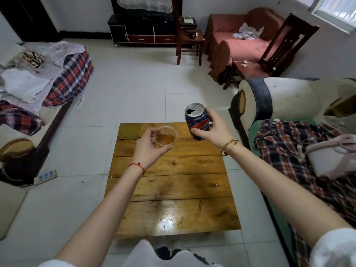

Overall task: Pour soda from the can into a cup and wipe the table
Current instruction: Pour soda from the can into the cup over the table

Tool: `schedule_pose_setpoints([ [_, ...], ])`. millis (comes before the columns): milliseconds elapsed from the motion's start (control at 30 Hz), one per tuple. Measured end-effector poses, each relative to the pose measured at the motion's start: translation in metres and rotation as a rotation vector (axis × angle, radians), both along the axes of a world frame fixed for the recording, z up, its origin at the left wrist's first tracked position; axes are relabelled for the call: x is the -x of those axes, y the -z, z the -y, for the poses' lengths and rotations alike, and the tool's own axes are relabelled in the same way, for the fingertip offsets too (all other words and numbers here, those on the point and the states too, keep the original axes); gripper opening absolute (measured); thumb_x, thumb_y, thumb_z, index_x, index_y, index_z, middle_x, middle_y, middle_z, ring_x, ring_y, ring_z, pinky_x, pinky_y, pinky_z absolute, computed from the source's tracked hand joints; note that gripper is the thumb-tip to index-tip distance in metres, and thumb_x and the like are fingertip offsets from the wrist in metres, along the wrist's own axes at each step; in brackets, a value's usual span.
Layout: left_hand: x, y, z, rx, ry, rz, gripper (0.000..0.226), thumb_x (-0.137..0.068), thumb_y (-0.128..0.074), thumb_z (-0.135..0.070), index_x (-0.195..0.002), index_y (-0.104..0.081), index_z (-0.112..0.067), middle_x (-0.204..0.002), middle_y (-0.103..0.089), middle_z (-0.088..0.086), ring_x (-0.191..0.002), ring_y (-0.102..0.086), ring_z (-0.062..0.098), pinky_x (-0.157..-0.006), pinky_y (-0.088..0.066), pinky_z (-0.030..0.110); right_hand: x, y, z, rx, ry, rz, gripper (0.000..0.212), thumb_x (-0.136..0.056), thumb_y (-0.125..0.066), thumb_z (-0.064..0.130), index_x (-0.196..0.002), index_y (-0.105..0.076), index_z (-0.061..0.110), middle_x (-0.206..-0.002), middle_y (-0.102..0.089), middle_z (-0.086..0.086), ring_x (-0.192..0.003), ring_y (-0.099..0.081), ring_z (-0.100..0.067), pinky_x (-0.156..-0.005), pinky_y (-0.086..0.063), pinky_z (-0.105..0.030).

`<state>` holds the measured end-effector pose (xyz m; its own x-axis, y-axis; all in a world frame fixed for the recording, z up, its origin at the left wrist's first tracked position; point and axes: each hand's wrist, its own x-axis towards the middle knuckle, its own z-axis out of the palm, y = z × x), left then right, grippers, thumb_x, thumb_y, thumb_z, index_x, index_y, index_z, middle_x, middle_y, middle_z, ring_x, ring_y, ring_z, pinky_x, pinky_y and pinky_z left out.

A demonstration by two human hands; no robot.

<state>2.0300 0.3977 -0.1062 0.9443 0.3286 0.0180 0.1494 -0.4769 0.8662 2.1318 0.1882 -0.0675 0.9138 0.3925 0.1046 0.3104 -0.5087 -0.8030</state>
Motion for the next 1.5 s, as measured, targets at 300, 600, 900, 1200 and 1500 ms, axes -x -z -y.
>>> schedule_pose_setpoints([
  [300,0.005,0.056,-0.008,0.072,-0.045,-0.063,0.070,-0.068,-0.088,-0.022,-0.126,-0.051,-0.014,-0.120,-0.057,-0.007,-0.107,-0.058,0.008,-0.085,-0.044,0.006,0.013,0.096,0.011,-0.094,0.117,-0.207,0.069,-0.071,-0.081,0.027,-0.130,-0.045,0.023,-0.119,-0.054,0.017,-0.114,-0.051,-0.004,-0.089,-0.038,-0.003],
  [600,0.012,0.138,-0.019,0.083,-0.104,-0.157,0.067,-0.070,-0.086,-0.027,-0.126,-0.050,-0.016,-0.117,-0.058,-0.010,-0.101,-0.058,-0.001,-0.090,-0.049,0.017,0.018,0.207,0.009,-0.046,0.236,-0.387,0.071,-0.067,-0.082,0.024,-0.127,-0.043,0.025,-0.117,-0.056,0.010,-0.116,-0.053,-0.014,-0.101,-0.045,-0.035],
  [900,0.015,0.231,-0.023,0.149,-0.157,-0.247,0.071,-0.070,-0.085,-0.017,-0.131,-0.047,-0.014,-0.124,-0.057,-0.003,-0.112,-0.057,0.011,-0.097,-0.048,0.023,0.019,0.304,-0.002,-0.070,0.271,-0.543,0.067,-0.074,-0.078,0.009,-0.131,-0.042,0.008,-0.121,-0.053,-0.001,-0.113,-0.051,-0.012,-0.098,-0.044,-0.023],
  [1200,0.019,0.319,-0.029,0.154,-0.194,-0.324,0.072,-0.068,-0.086,-0.019,-0.125,-0.044,-0.032,-0.117,-0.054,-0.020,-0.115,-0.058,0.014,-0.101,-0.050,0.039,0.023,0.381,-0.013,-0.104,0.333,-0.506,0.061,-0.072,-0.081,0.013,-0.122,-0.046,0.010,-0.117,-0.060,-0.005,-0.107,-0.059,-0.015,-0.093,-0.049,-0.020],
  [1500,0.021,0.368,-0.030,0.243,-0.205,-0.337,0.074,-0.068,-0.086,-0.016,-0.131,-0.045,-0.018,-0.122,-0.057,-0.008,-0.113,-0.059,0.010,-0.098,-0.050,0.025,0.029,0.411,-0.009,-0.081,0.339,-0.447,0.066,-0.070,-0.081,0.019,-0.125,-0.045,0.011,-0.117,-0.057,0.001,-0.109,-0.055,-0.010,-0.089,-0.044,-0.011],
])
